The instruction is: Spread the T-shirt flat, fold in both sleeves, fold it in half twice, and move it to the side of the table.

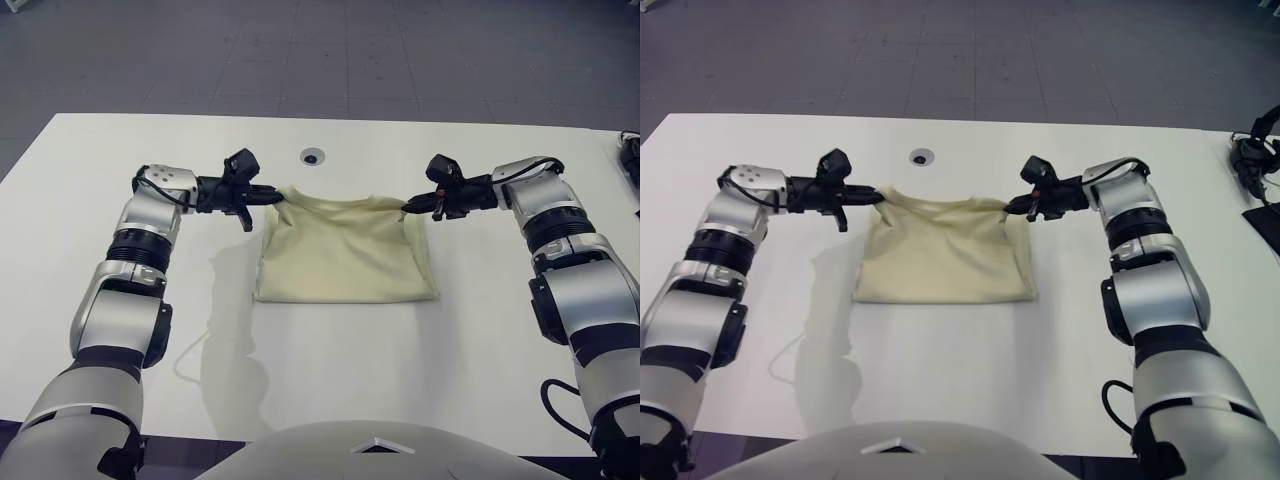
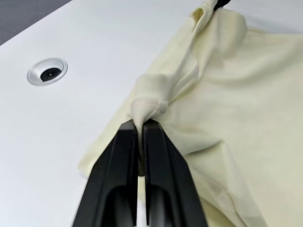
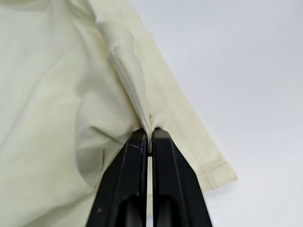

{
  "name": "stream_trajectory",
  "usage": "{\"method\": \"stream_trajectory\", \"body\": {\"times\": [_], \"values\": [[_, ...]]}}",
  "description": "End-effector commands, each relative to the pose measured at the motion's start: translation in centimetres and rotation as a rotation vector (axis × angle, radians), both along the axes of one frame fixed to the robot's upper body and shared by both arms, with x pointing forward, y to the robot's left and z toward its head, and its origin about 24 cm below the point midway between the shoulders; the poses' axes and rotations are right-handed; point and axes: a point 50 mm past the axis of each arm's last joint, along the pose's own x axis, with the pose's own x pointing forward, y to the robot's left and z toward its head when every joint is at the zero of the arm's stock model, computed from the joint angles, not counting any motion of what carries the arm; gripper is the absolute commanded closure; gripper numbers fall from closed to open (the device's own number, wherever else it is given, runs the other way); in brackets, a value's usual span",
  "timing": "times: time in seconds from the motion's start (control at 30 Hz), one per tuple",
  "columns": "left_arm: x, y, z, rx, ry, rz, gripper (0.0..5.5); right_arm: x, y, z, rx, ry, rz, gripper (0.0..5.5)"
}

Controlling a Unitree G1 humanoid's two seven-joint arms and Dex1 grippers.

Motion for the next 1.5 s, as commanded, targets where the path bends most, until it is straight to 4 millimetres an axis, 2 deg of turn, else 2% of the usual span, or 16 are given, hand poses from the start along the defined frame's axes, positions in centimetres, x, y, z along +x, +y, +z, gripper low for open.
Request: {"method": "stream_trajectory", "body": {"times": [0.03, 0.1, 0.17, 0.3, 0.37, 0.47, 0.57, 0.67, 0.8, 0.9, 1.0, 1.1, 1.17, 1.23, 1.37, 1.5], "values": [[0.9, -0.4, 0.1, 0.027, -0.034, 0.040, 5.50, 0.3, 0.1, -0.5, -0.027, -0.021, -0.047, 5.48], [1.1, -0.6, -0.2, 0.059, -0.057, 0.071, 5.50, 0.4, 0.2, -0.8, -0.045, -0.049, -0.069, 5.48], [1.5, -0.6, -0.1, 0.087, -0.092, 0.107, 5.04, 0.7, 0.4, -0.8, -0.051, -0.097, -0.104, 5.11], [2.4, 0.0, 2.5, 0.124, -0.240, 0.155, 4.30, 1.8, 0.0, 1.3, -0.031, -0.304, -0.184, 4.40], [2.2, 0.5, 3.6, 0.193, -0.334, 0.132, 4.01, 1.9, 0.4, 2.1, -0.009, -0.385, -0.161, 4.12], [1.2, 0.0, 4.1, 0.208, -0.397, 0.087, 3.52, 1.1, 1.7, 2.1, 0.023, -0.422, -0.076, 3.65], [-0.8, -1.3, 2.7, 0.223, -0.391, 0.018, 2.96, -0.2, 2.5, 0.4, -0.042, -0.422, 0.014, 3.12], [-2.1, -1.8, 1.1, 0.282, -0.376, 0.000, 2.42, -0.9, 1.9, -1.0, -0.129, -0.416, 0.031, 2.60], [-2.4, -1.3, -0.4, 0.401, -0.381, 0.015, 1.68, -1.1, 0.7, -1.9, -0.253, -0.435, 0.048, 1.89], [-2.5, -1.2, -0.7, 0.432, -0.393, 0.023, 1.15, -1.0, 0.7, -1.9, -0.255, -0.437, 0.057, 1.38], [-2.2, -1.0, 0.3, 0.437, -0.430, 0.042, 0.65, -0.4, 1.7, 0.2, -0.194, -0.493, 0.065, 0.91], [-2.5, -1.2, 3.2, 0.360, -0.489, 0.054, 0.14, 0.4, 3.2, 3.4, -0.130, -0.582, 0.086, 0.42], [-3.5, -1.6, 5.1, 0.351, -0.537, 0.027, 0.10, 1.0, 4.3, 4.8, -0.111, -0.627, 0.096, 0.11], [-5.1, -2.1, 5.5, 0.380, -0.540, -0.039, 0.10, 1.5, 5.1, 4.5, -0.144, -0.633, 0.108, 0.11], [-8.1, -3.2, 3.6, 0.539, -0.531, -0.199, 0.10, 2.1, 4.5, 2.3, -0.279, -0.617, 0.103, 0.11], [-10.2, -3.9, 1.6, 0.604, -0.478, -0.306, 0.10, 1.9, 3.3, 0.8, -0.419, -0.612, 0.150, 0.11]]}}
